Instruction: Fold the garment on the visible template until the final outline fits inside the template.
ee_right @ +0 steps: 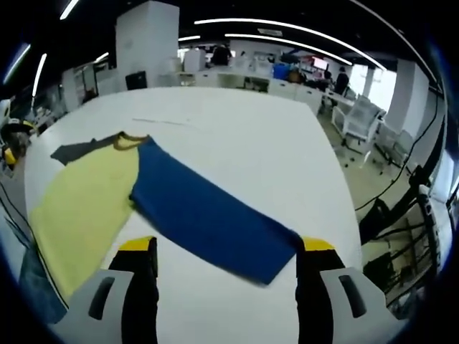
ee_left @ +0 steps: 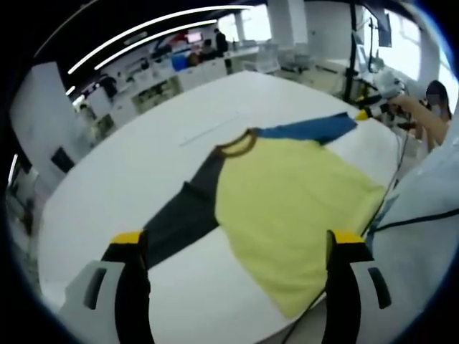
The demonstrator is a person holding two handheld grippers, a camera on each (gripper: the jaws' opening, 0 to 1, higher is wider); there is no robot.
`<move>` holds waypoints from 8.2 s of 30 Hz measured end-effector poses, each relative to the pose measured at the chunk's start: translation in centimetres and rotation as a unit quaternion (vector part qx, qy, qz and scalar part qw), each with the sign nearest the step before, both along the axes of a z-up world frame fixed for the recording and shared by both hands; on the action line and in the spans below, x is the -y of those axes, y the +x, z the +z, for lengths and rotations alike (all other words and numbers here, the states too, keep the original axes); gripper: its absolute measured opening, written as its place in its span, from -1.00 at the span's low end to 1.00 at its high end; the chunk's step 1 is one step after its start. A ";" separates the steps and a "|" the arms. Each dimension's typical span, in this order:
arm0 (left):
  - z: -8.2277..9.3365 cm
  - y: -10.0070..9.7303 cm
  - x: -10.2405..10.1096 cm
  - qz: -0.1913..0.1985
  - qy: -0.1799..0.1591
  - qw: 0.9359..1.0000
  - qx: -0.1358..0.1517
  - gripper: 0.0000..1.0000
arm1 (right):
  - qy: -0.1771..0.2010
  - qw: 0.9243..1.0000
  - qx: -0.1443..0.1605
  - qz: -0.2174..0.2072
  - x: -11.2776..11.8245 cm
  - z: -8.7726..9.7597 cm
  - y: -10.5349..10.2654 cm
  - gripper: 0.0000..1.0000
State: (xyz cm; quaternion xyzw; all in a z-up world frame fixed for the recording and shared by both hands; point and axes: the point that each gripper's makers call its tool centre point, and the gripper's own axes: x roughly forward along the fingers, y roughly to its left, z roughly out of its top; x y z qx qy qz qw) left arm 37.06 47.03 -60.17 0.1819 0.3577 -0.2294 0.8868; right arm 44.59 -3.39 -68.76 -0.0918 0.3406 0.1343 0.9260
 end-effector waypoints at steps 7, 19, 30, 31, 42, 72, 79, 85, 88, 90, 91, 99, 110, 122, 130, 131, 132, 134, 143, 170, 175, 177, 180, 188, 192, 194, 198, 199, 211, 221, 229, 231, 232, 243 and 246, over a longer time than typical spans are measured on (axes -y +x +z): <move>0.2 0.4 0.1 0.001 -0.001 1.000 0.002 0.97 | 0.003 1.000 -0.009 -0.008 0.8 -0.7 0.2 0.53; 0.1 0.3 0.0 0.001 -0.001 1.000 0.001 0.96 | 0.005 0.999 -0.020 -0.038 2.5 -2.2 0.7 0.42; -0.2 0.1 -0.1 0.003 -0.002 1.000 -0.003 0.93 | 0.010 0.998 -0.027 -0.049 3.8 -3.3 1.1 0.24; -0.2 0.1 -0.1 0.004 -0.002 1.000 -0.002 0.93 | 0.010 0.998 -0.027 -0.050 4.1 -3.4 1.3 0.21; -0.3 -0.2 -0.2 0.008 0.001 1.000 -0.006 0.91 | 0.015 0.997 -0.034 -0.074 6.0 -5.2 1.3 0.06; 0.0 0.0 -0.1 0.007 0.004 1.000 -0.006 0.86 | 0.034 0.990 -0.034 -0.134 8.3 -7.0 2.0 -0.27; 0.0 0.2 0.2 0.003 0.003 1.000 -0.009 0.85 | 0.036 0.989 -0.035 -0.140 8.9 -7.3 2.4 -0.34; 0.1 0.1 0.1 0.004 0.000 1.000 -0.007 0.83 | 0.036 0.989 -0.036 -0.140 9.3 -7.7 2.6 -0.43; 0.0 -0.1 0.0 0.006 0.001 1.000 -0.008 0.82 | 0.041 0.989 -0.039 -0.140 9.3 -7.9 2.8 -0.51; -0.1 -0.2 -0.1 0.008 0.002 1.000 -0.010 0.81 | 0.041 0.989 -0.038 -0.141 9.3 -8.0 2.8 -0.53; -0.1 -0.2 -0.2 0.010 0.002 1.000 -0.010 0.81 | 0.041 0.989 -0.037 -0.140 9.3 -8.0 2.9 -0.54; 0.1 -0.5 -0.3 0.013 0.002 1.000 -0.006 0.80 | 0.048 0.988 -0.037 -0.140 9.1 -8.0 3.1 -0.69; 0.3 -0.9 -0.1 0.009 0.004 1.000 -0.002 0.81 | 0.051 0.988 -0.037 -0.144 8.4 -7.8 2.6 -0.74; 0.2 -1.5 -0.6 0.015 0.006 1.000 -0.001 0.82 | 0.051 0.988 -0.036 -0.140 8.8 -8.1 2.9 -0.81; 0.3 -1.8 0.0 0.005 0.010 1.000 -0.009 0.84 | 0.046 0.988 -0.035 -0.146 9.1 -8.1 2.9 -0.96; 0.3 -1.8 0.0 0.002 0.011 1.000 -0.009 0.84 | 0.048 0.988 -0.035 -0.146 9.1 -8.2 2.9 -0.96; 0.3 -1.9 0.1 0.000 0.014 1.000 -0.011 0.83 | 0.048 0.988 -0.035 -0.146 9.1 -8.2 2.8 -0.96; 0.4 -1.9 0.0 -0.001 0.020 1.000 -0.014 0.83 | 0.049 0.988 -0.035 -0.146 9.3 -8.2 2.8 -0.96; 1.0 -1.8 0.6 -0.007 0.023 1.000 -0.005 0.83 | 0.048 0.989 -0.029 -0.139 8.6 -7.4 2.5 -0.96; 2.0 -4.3 1.2 -0.004 0.031 1.000 0.002 0.85 | 0.034 0.994 -0.010 -0.104 8.7 -5.2 3.3 -0.96; 1.9 -4.4 0.8 -0.003 0.032 0.999 0.000 0.85 | 0.032 0.995 0.002 -0.097 8.2 -3.4 3.3 -0.96; 1.7 -4.4 0.9 -0.005 0.031 0.999 -0.001 0.87 | 0.033 0.995 0.012 -0.093 7.6 -3.3 3.2 -0.96; 1.4 -4.5 1.0 -0.011 0.038 0.999 -0.007 0.87 | 0.030 0.996 0.023 -0.086 7.6 -2.1 3.4 -0.96; 1.7 -4.5 1.4 -0.031 0.026 0.999 -0.001 0.87 | 0.011 0.997 0.040 -0.065 6.8 0.4 3.3 -0.96; 1.8 -4.7 0.4 -0.029 0.030 0.999 0.000 0.90 | 0.009 0.997 0.049 -0.065 5.3 1.7 2.8 -0.96; 1.9 -4.8 0.1 -0.026 0.029 0.999 0.002 0.92 | 0.006 0.997 0.053 -0.059 4.0 2.5 2.4 -0.96; 1.7 -5.1 0.1 -0.026 0.023 0.999 0.005 0.94 | 0.002 0.997 0.061 -0.049 3.5 2.8 3.1 -0.96; 1.7 -5.2 0.1 -0.027 0.022 0.999 0.005 0.94 | 0.000 0.997 0.063 -0.046 3.0 3.2 3.0 -0.96; 1.4 -5.4 -0.3 -0.024 0.018 1.000 0.004 0.99 | -0.009 0.996 0.088 -0.014 -0.5 6.2 4.8 -0.96; 1.1 -5.7 -1.1 -0.012 0.013 1.000 0.002 0.99 | -0.014 0.995 0.102 0.021 -3.0 7.8 6.8 -0.96; 0.7 -5.8 -0.9 -0.008 0.003 1.000 -0.001 0.99 | -0.016 0.993 0.113 0.036 -3.6 8.9 9.1 -0.96; 0.7 -5.8 -1.0 -0.005 0.005 1.000 0.000 0.99 | -0.016 0.992 0.115 0.037 -3.6 9.2 9.6 -0.96; 0.8 -5.8 -1.0 -0.006 0.005 1.000 0.000 0.99 | -0.015 0.992 0.117 0.038 -3.7 9.3 9.8 -0.96; 0.8 -6.6 -1.1 -0.005 0.005 1.000 -0.005 0.99 | -0.013 0.990 0.123 0.070 -7.0 9.8 11.3 -0.96; 0.8 -6.7 -1.3 -0.002 0.007 1.000 -0.005 0.99 | -0.015 0.989 0.125 0.077 -7.9 10.0 11.7 -0.96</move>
